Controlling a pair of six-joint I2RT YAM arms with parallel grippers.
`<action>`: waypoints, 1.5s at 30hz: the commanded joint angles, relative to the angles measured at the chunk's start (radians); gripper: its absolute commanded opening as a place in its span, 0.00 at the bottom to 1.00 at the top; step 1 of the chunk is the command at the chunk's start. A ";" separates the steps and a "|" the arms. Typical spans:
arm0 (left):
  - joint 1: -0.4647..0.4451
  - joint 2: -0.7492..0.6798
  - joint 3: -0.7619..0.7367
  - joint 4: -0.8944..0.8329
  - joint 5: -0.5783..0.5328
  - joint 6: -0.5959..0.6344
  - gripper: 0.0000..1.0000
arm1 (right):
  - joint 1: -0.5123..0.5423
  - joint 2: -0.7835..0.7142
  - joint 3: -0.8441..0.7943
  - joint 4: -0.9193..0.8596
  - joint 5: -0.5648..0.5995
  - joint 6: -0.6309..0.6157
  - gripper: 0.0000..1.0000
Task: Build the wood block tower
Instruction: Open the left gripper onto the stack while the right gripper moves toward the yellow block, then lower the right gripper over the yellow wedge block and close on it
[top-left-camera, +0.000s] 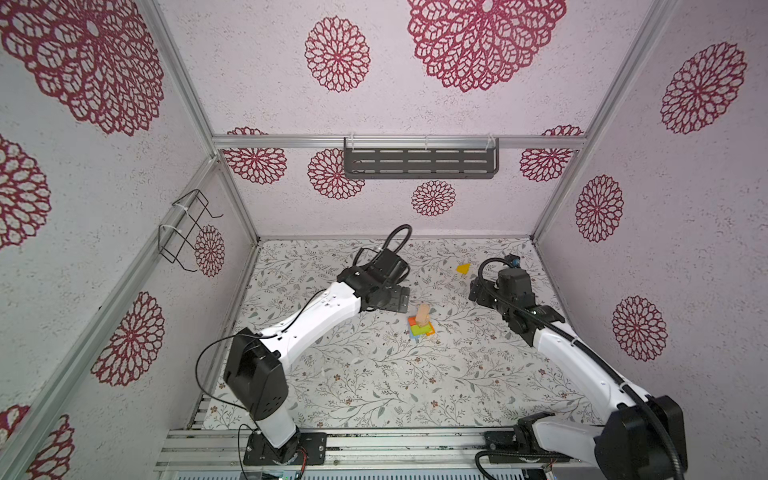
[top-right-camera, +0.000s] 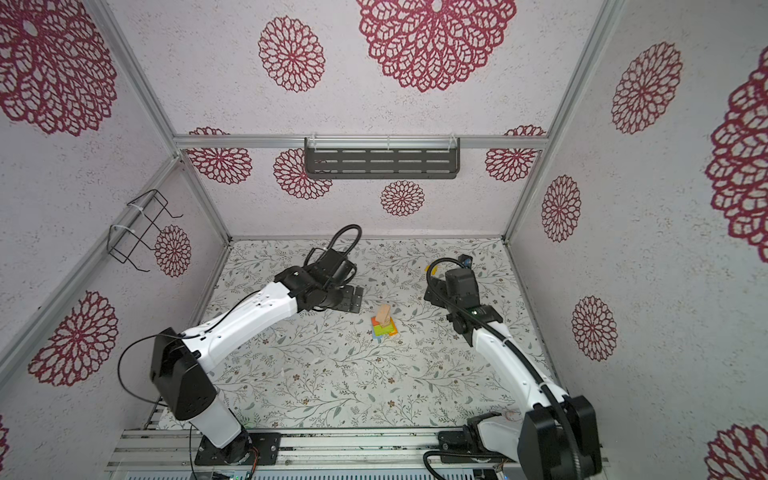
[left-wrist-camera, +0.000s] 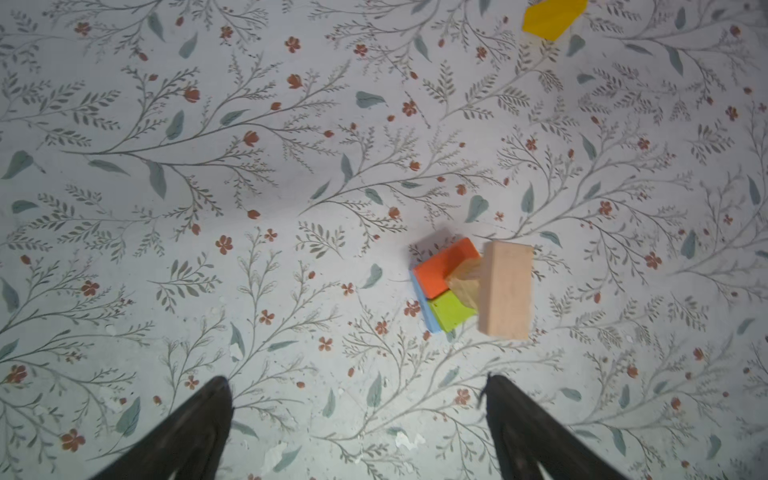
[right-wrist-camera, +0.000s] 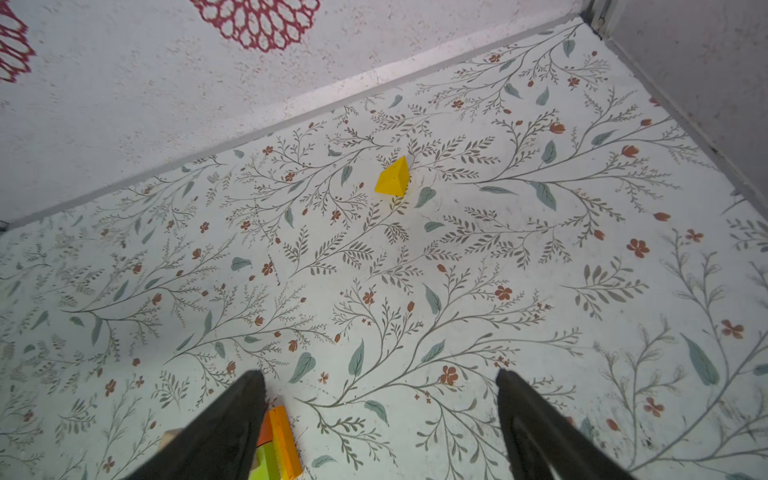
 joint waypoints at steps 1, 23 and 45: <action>0.067 -0.057 -0.179 0.277 0.066 -0.054 0.97 | -0.009 0.096 0.134 -0.142 0.014 -0.076 0.89; 0.201 -0.051 -0.568 0.844 0.102 -0.094 0.97 | -0.217 0.707 0.486 0.060 -0.384 -0.603 0.63; 0.214 0.086 -0.531 0.876 0.144 -0.100 0.97 | -0.271 1.004 0.799 -0.049 -0.486 -0.744 0.64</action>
